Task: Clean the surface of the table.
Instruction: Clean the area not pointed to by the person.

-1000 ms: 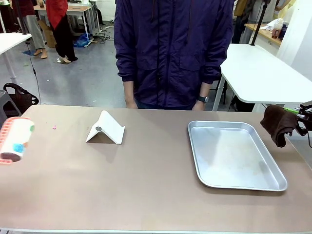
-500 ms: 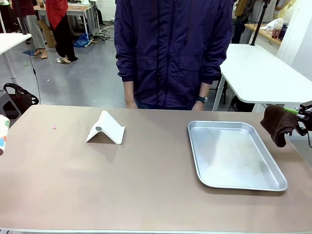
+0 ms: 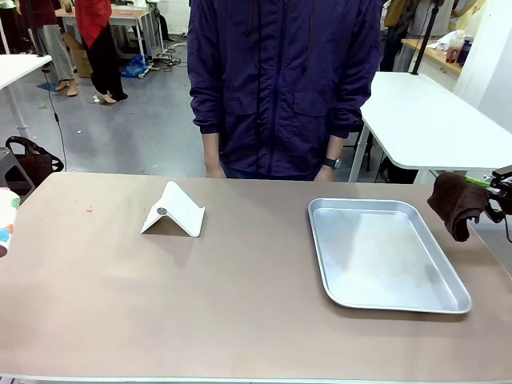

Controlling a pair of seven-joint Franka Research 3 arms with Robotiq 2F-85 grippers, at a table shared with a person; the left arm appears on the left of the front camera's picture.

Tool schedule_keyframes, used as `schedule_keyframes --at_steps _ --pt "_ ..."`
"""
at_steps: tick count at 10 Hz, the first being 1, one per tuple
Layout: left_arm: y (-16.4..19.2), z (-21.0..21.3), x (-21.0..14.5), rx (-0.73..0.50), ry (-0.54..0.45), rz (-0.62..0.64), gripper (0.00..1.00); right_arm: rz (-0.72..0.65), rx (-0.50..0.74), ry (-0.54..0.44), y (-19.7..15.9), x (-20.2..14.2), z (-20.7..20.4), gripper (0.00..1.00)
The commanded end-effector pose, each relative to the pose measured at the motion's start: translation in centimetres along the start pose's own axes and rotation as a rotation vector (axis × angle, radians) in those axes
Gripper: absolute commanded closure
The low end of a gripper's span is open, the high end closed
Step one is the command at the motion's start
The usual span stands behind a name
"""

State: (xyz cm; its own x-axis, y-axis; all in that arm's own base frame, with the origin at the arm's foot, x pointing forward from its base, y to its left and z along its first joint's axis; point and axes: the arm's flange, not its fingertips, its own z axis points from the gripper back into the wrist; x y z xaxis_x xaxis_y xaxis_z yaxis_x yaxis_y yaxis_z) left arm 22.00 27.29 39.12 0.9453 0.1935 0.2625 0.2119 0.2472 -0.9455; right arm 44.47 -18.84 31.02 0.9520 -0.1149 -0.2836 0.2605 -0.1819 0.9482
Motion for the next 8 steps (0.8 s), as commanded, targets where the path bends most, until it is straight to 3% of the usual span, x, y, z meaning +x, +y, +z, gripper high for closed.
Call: schedule_keyframes --at_steps 1,3,5,8 --pt "0.0 0.0 0.0 0.0 0.0 0.0 0.77 -0.011 0.006 0.016 0.7 0.0 -0.1 0.91" --pt "-0.1 -0.9 4.6 0.13 -0.075 0.05 0.77 -0.011 0.006 0.016 0.7 0.0 -0.1 0.91" --pt "0.5 -2.0 10.5 0.242 -0.054 0.129 0.77 -0.011 0.006 0.016 0.7 0.0 -0.1 0.91" --pt "2.1 -4.1 16.5 0.391 -0.065 0.227 0.77 -0.011 0.006 0.016 0.7 0.0 -0.1 0.91"
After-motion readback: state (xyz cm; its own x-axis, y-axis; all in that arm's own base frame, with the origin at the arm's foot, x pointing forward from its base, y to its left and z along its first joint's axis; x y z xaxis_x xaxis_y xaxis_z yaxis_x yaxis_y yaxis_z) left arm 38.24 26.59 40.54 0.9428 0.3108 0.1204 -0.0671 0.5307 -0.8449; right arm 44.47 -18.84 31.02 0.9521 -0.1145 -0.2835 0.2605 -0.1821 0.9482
